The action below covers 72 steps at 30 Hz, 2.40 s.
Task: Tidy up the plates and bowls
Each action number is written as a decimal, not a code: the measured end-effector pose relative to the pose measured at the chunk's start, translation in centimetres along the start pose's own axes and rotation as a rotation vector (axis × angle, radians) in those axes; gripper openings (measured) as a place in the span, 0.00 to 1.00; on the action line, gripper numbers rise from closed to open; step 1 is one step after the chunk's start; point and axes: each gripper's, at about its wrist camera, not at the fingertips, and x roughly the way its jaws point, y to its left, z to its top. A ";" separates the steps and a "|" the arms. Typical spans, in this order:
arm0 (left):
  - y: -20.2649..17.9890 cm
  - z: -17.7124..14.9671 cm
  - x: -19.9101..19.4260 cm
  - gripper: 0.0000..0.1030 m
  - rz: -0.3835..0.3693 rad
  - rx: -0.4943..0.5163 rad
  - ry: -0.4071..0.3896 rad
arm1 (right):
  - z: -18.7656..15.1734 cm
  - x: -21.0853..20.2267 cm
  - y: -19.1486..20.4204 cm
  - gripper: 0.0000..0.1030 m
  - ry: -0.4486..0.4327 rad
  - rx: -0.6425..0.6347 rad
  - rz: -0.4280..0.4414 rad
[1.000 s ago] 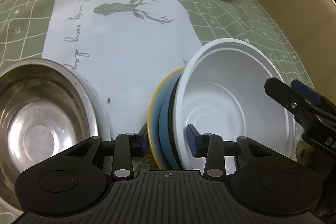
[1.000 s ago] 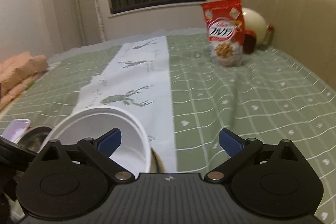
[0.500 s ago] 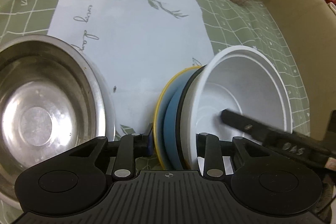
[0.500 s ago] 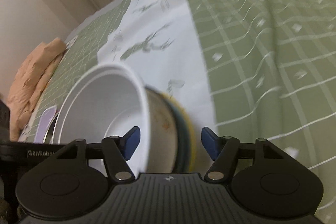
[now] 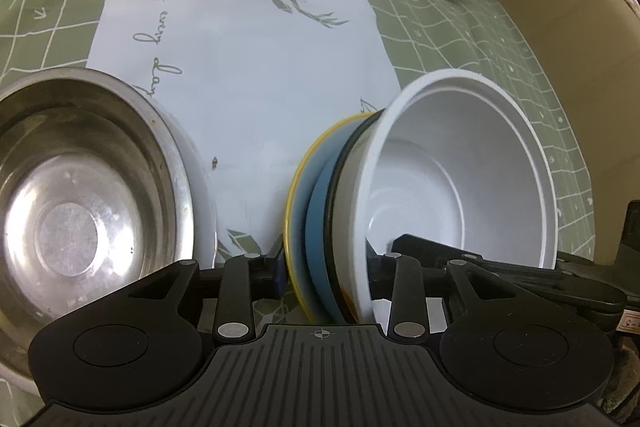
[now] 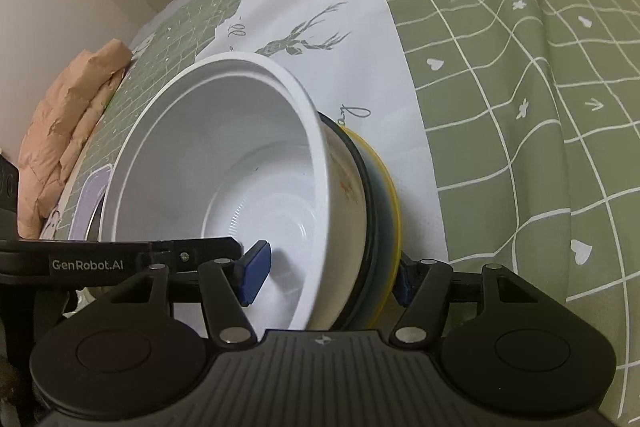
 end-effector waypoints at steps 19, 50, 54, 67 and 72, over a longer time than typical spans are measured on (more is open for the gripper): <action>-0.7 -0.9 -1.5 0.41 0.012 0.028 0.036 | 0.7 -0.4 -0.1 0.63 0.018 0.037 -0.007; -0.5 3.2 1.0 0.53 0.016 0.008 0.073 | 2.0 1.7 -2.0 0.62 0.135 0.153 0.072; -0.6 2.5 0.7 0.53 0.010 0.036 0.086 | 2.0 1.6 -2.0 0.62 0.140 0.149 0.073; 0.2 2.3 0.5 0.52 -0.030 0.000 0.099 | 2.2 1.5 -1.5 0.61 0.157 0.122 0.101; 0.3 2.4 0.2 0.52 -0.032 -0.003 0.097 | 2.5 1.2 -1.0 0.60 0.157 0.115 0.089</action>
